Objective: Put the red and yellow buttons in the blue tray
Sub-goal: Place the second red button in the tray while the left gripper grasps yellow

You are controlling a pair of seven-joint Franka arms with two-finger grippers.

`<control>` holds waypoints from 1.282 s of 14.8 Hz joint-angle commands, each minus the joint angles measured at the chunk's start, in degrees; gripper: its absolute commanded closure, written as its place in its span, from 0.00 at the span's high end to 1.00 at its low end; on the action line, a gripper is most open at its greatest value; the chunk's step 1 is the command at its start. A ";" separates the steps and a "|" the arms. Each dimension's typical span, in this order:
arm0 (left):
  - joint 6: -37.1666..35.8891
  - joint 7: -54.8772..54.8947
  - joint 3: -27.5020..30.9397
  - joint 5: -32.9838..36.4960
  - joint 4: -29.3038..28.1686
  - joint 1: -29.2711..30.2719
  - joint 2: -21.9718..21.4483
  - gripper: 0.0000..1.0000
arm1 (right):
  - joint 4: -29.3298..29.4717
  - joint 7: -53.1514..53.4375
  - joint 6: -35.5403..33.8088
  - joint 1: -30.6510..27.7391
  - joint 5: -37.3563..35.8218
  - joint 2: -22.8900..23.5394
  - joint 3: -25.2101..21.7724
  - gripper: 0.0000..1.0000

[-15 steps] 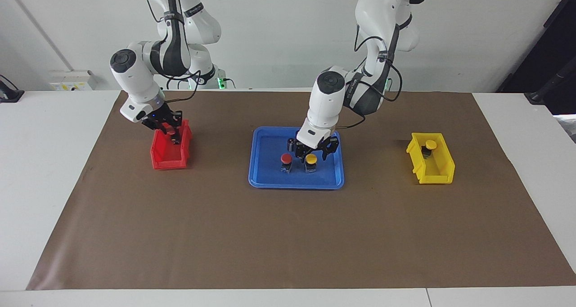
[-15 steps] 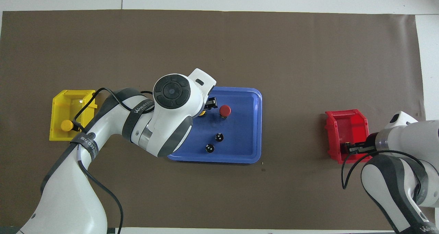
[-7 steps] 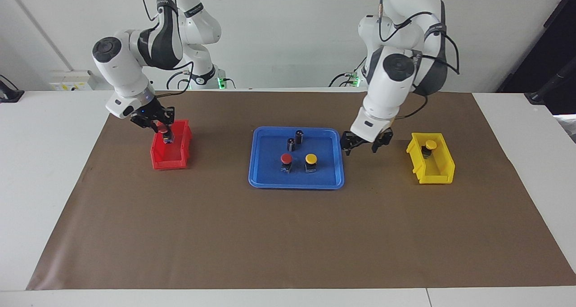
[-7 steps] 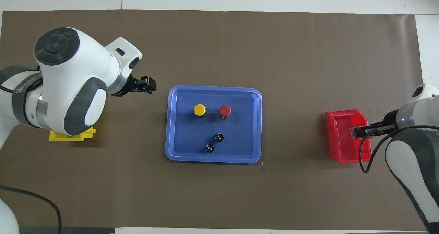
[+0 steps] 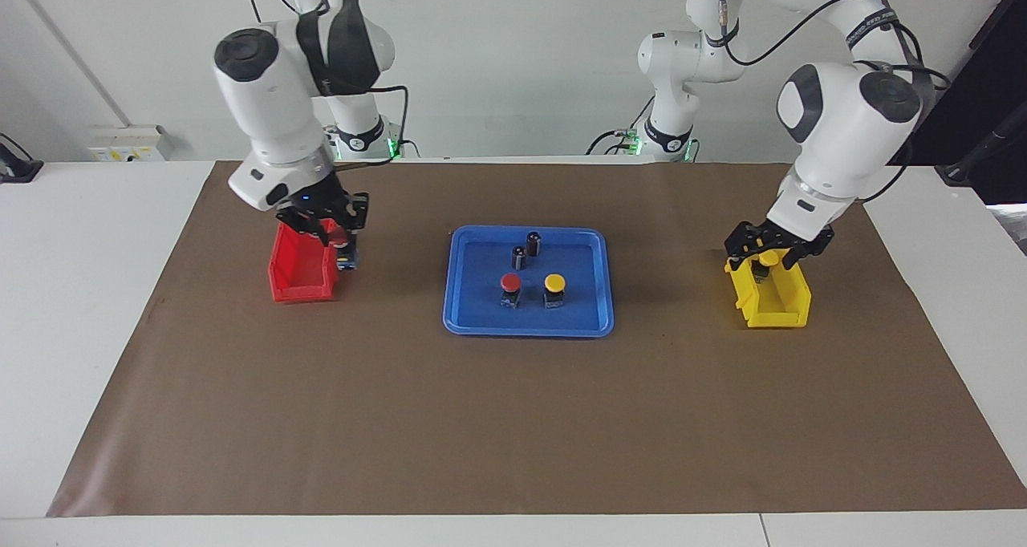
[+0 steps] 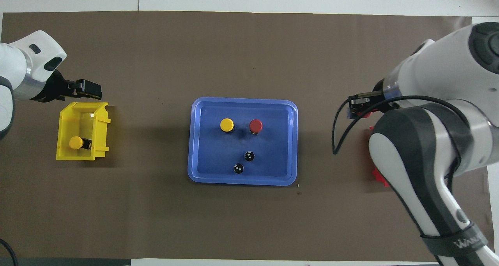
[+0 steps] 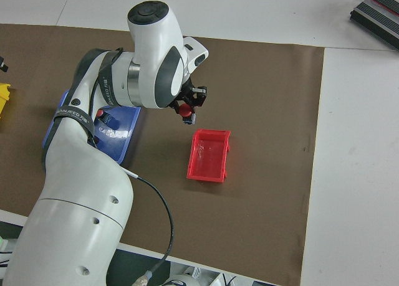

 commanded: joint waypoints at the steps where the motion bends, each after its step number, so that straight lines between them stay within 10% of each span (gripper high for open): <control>1: 5.23 6.30 -0.65 -0.22 -7.54 4.44 -2.76 0.98 | 6.94 7.58 4.35 4.30 1.92 8.95 -0.41 0.24; 7: 9.64 7.89 -0.65 -0.22 -16.60 7.61 -4.25 0.68 | 2.81 12.18 13.70 10.02 1.84 13.80 -0.41 0.24; 19: 13.86 7.80 -0.74 -0.22 -25.31 8.58 -7.24 0.65 | -5.63 14.64 17.04 11.52 1.92 13.27 -0.32 0.33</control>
